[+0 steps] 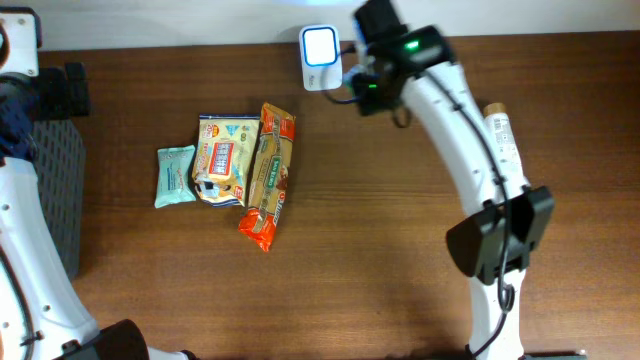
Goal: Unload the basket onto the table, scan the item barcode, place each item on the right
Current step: 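Hold the green box in front of the scanner, then place it right, then grasp the spaghetti pack with the right gripper and pull it right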
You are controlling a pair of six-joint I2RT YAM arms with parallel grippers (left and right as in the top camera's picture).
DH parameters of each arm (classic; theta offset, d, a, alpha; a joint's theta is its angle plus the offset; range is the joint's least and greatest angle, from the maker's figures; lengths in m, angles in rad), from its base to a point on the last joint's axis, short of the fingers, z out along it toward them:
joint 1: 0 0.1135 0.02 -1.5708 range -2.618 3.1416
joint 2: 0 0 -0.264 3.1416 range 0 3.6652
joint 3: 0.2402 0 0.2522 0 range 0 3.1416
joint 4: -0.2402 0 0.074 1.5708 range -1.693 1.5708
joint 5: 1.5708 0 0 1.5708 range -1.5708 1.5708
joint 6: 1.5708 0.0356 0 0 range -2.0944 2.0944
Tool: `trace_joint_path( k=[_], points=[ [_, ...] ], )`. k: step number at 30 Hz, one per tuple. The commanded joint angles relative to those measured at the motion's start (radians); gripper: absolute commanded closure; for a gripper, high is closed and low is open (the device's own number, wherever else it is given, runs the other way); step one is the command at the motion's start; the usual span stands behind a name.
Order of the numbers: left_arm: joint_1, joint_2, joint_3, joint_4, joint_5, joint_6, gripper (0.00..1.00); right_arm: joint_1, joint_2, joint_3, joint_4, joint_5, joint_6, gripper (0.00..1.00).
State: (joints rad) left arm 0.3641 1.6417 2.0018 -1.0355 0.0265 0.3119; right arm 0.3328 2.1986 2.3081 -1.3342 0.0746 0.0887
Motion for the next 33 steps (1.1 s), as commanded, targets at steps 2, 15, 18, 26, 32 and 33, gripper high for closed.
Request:
trace_joint_path(
  k=[2,15,18,26,32,33],
  points=[
    [0.002,-0.011,0.011,0.0,0.004,0.011,0.01,-0.176,0.047,-0.191,-0.065,-0.037,0.044,0.96],
    [0.002,-0.011,0.011,0.0,0.004,0.012,0.01,-0.311,0.045,-0.163,-0.106,-0.361,0.021,0.42],
    [0.001,-0.011,0.011,0.0,0.004,0.011,0.01,-0.149,0.071,-0.163,0.156,-0.666,0.026,0.01],
    [0.002,-0.011,0.011,0.0,0.004,0.011,0.01,0.29,0.18,-0.166,0.514,-0.117,0.403,0.09],
    [0.002,-0.011,0.011,0.0,0.004,0.011,0.01,0.374,0.281,-0.166,0.512,0.009,0.404,0.18],
    [0.002,-0.011,0.011,0.0,0.004,0.011,0.01,0.373,0.292,-0.166,0.492,0.009,0.404,0.26]
  ],
)
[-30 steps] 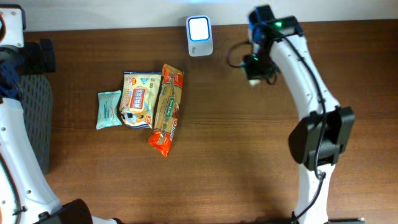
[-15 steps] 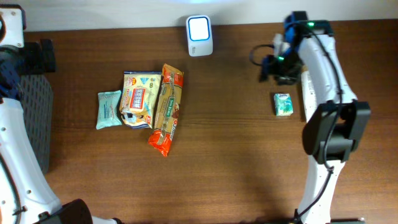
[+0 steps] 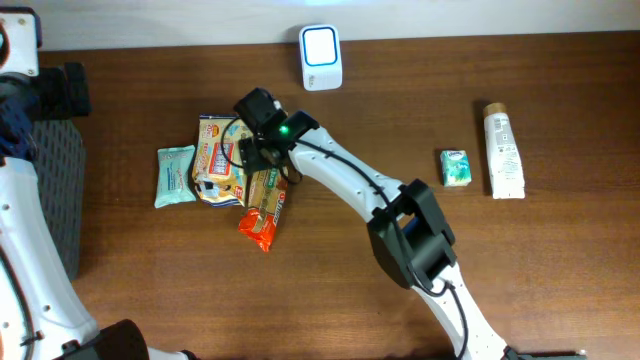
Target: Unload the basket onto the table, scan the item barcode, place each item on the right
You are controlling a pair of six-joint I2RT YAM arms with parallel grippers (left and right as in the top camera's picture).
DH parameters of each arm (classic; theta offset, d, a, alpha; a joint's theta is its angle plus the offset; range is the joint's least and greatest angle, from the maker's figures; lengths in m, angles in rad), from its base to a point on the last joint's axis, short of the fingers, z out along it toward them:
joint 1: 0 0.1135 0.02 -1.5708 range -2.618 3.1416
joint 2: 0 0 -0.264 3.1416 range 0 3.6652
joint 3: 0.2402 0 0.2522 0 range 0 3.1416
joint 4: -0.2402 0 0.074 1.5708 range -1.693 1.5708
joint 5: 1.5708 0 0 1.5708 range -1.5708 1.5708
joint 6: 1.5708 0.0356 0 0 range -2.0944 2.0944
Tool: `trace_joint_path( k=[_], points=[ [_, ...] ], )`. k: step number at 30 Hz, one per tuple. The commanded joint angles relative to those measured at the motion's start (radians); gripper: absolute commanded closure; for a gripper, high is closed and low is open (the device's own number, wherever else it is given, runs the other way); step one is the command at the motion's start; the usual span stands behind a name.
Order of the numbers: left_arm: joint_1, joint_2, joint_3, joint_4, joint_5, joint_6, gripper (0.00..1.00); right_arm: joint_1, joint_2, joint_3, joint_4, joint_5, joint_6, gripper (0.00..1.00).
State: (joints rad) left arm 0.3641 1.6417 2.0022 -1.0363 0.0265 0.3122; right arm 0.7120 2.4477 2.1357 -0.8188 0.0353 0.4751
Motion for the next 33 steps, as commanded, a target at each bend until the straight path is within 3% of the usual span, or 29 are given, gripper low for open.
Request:
trace_joint_path(
  k=[1,3,4,6,12,14,16,17,19,22,26,29,33],
  points=[
    [0.002,-0.011,0.011,0.0,0.004,0.011,0.01,-0.01,0.044,0.007,-0.051,0.049,0.016,0.38],
    [0.002,-0.011,0.011,0.0,0.004,0.011,0.01,-0.027,0.026,0.008,-0.111,0.039,0.017,0.74],
    [0.002,-0.011,0.011,0.0,0.004,0.011,0.01,-0.041,0.006,0.008,-0.139,0.006,0.016,0.86],
    [0.002,-0.011,0.011,0.0,0.004,0.011,0.01,-0.086,-0.051,0.008,-0.208,-0.138,-0.021,0.96],
    [0.002,-0.011,0.011,0.0,0.004,0.011,0.01,-0.236,-0.072,0.008,-0.425,-0.694,-0.439,0.96],
    [0.002,-0.011,0.011,0.0,0.004,0.011,0.01,-0.238,-0.071,0.007,-0.479,-0.715,-0.527,0.96],
    [0.002,-0.011,0.011,0.0,0.004,0.011,0.01,-0.243,-0.068,-0.023,-0.452,-0.677,-0.527,0.96],
    [0.002,-0.011,0.011,0.0,0.004,0.011,0.01,-0.257,-0.068,-0.061,-0.422,-0.653,-0.527,0.95],
    [0.002,-0.011,0.011,0.001,0.004,0.011,0.01,-0.315,-0.068,-0.121,-0.403,-0.595,-0.528,0.8],
    [0.002,-0.011,0.011,0.0,0.004,0.011,0.01,-0.429,-0.069,-0.136,-0.397,-0.51,-0.594,0.49],
    [0.002,-0.011,0.011,0.0,0.004,0.011,0.01,-0.517,-0.073,-0.104,-0.519,-0.661,-0.708,0.39],
    [0.002,-0.011,0.011,0.0,0.004,0.011,0.01,-0.517,-0.078,-0.106,-0.634,-0.666,-0.768,0.36],
    [0.002,-0.011,0.011,0.0,0.004,0.011,0.01,-0.515,-0.078,-0.187,-0.632,-0.643,-0.779,0.35]
  ],
)
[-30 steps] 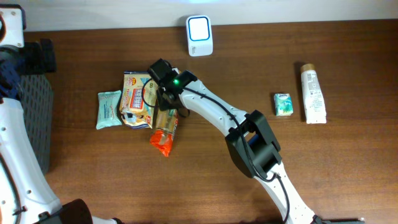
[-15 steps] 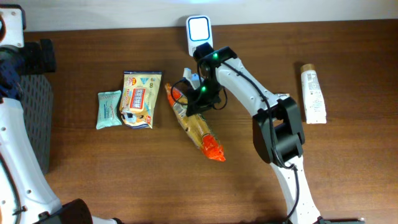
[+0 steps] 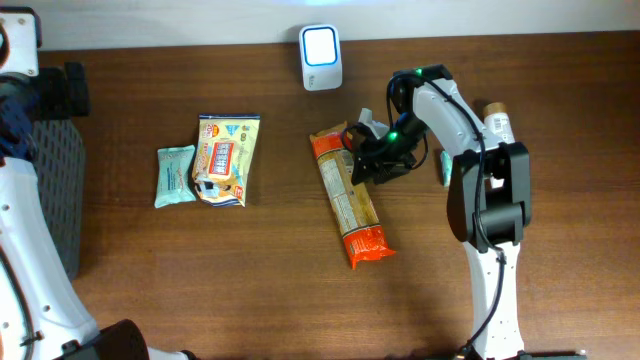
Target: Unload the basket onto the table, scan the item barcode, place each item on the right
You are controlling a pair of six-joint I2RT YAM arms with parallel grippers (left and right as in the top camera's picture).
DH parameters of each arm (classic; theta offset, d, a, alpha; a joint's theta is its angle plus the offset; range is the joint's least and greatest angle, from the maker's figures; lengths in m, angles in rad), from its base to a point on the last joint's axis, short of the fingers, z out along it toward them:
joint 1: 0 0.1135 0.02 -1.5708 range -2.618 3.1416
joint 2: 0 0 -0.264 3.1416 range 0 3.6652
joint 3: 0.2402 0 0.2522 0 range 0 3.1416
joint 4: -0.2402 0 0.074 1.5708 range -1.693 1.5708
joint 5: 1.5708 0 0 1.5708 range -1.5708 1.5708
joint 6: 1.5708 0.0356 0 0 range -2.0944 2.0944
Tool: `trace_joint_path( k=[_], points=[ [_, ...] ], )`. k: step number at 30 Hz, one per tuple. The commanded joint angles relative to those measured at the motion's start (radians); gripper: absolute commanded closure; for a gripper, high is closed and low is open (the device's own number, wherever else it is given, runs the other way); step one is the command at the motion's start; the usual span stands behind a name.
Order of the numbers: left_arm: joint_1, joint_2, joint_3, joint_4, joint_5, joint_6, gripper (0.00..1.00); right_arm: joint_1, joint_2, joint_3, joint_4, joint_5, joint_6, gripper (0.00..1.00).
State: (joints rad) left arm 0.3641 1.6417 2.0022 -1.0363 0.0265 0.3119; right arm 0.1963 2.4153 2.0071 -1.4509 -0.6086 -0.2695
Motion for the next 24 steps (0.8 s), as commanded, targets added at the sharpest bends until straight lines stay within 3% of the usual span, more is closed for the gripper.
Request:
trace_joint_path(
  k=[1,6,8,11,12,13,15,17,21,24],
  points=[
    [0.002,-0.011,0.011,0.0,0.004,0.011,0.01,-0.001,-0.045,-0.103,0.0,0.0,-0.056,0.35],
    [0.002,-0.011,0.011,0.0,0.004,0.011,0.01,-0.05,-0.045,-0.349,0.122,-0.029,-0.076,0.36],
    [0.002,-0.011,0.011,0.0,0.004,0.011,0.01,-0.061,-0.045,-0.4,0.133,-0.108,-0.145,0.44],
    [0.002,-0.011,0.011,0.001,0.004,0.011,0.01,-0.043,-0.045,-0.469,0.168,-0.201,-0.171,0.46],
    [0.002,-0.011,0.011,0.0,0.004,0.012,0.01,-0.031,-0.045,-0.473,0.183,-0.213,-0.171,0.51],
    [0.002,-0.011,0.011,0.0,0.004,0.011,0.01,-0.025,-0.046,-0.472,0.205,-0.235,-0.167,0.7],
    [0.002,-0.011,0.011,0.0,0.004,0.011,0.01,-0.028,-0.059,-0.47,0.238,-0.282,-0.152,0.96],
    [0.002,-0.011,0.011,0.0,0.004,0.011,0.01,-0.028,-0.109,-0.47,0.294,-0.261,-0.069,0.96],
    [0.002,-0.011,0.011,0.0,0.004,0.012,0.01,0.016,-0.374,-0.47,0.363,0.102,0.242,0.96],
    [0.002,-0.011,0.011,0.0,0.004,0.012,0.01,0.18,-0.541,-0.47,0.325,0.523,0.412,0.96]
  ],
)
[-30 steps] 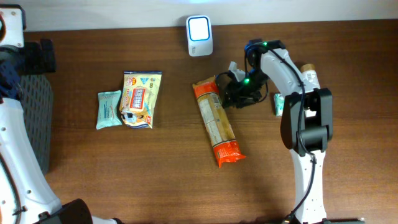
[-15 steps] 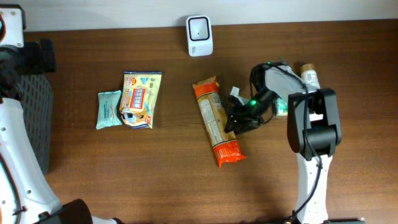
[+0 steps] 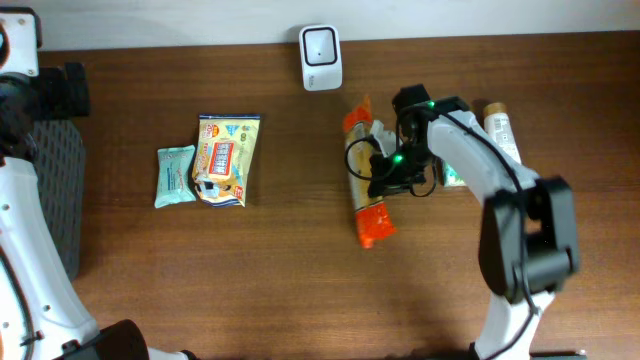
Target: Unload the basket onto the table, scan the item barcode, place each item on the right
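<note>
The white barcode scanner (image 3: 320, 57) stands at the table's far edge, its window showing grey. Just below and to the right of it, my right gripper (image 3: 386, 166) is shut on the long orange snack packet (image 3: 361, 175). The packet looks foreshortened and tilted, its upper orange end (image 3: 356, 115) pointing toward the scanner. The packet's pale middle faces up. The left arm (image 3: 25, 220) runs along the left edge. A black part (image 3: 62, 90) at its top may be its gripper; the jaws cannot be made out.
A yellow snack bag (image 3: 226, 158) and a teal packet (image 3: 175, 176) lie at the left. A white tube (image 3: 500, 128) lies at the right, with a small green box (image 3: 452, 176) partly hidden behind the right arm. A grey basket (image 3: 55, 190) sits at the left edge.
The orange packet has moved up and to the right, closer to the scanner, and now looks shorter and more tilted. The right gripper still holds it. The scanner window has gone from bright white to grey.
At first the right gripper was by the scanner while the orange packet lay beside the yellow bag. Then the gripper was at the packet on the left. Then the packet was at the middle, pale side up, and now it is held tilted below the scanner.
</note>
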You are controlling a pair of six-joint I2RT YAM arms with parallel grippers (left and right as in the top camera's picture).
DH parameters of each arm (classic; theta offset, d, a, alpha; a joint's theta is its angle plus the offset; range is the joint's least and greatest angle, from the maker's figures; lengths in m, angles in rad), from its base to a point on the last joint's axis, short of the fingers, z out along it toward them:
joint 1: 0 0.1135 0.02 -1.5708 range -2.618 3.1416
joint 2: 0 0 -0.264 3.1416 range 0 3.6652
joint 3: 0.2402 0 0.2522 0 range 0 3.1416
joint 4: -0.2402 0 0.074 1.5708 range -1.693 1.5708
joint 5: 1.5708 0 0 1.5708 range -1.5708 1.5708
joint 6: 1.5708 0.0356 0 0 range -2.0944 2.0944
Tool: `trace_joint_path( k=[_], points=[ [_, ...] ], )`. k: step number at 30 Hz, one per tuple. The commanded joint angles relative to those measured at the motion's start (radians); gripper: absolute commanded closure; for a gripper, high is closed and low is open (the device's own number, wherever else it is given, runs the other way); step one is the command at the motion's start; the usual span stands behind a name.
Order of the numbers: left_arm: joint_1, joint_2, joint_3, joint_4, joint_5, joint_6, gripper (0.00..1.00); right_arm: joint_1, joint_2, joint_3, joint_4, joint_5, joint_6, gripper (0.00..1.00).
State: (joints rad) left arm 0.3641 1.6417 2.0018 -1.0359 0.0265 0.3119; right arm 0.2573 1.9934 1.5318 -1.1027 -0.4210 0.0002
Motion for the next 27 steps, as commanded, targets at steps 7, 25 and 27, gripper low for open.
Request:
trace_joint_path(
  k=[7,25,27],
  points=[
    [0.002,-0.011,0.011,0.0,0.004,0.012,0.01,0.362,0.034,0.005,-0.034,0.631,0.196,0.87],
    [0.002,-0.011,0.011,0.0,0.004,0.011,0.01,0.241,0.005,0.097,-0.036,0.281,0.082,0.19],
    [0.002,-0.011,0.011,0.0,0.004,0.012,0.01,0.243,0.011,0.07,-0.045,0.272,0.081,0.13]
  ],
)
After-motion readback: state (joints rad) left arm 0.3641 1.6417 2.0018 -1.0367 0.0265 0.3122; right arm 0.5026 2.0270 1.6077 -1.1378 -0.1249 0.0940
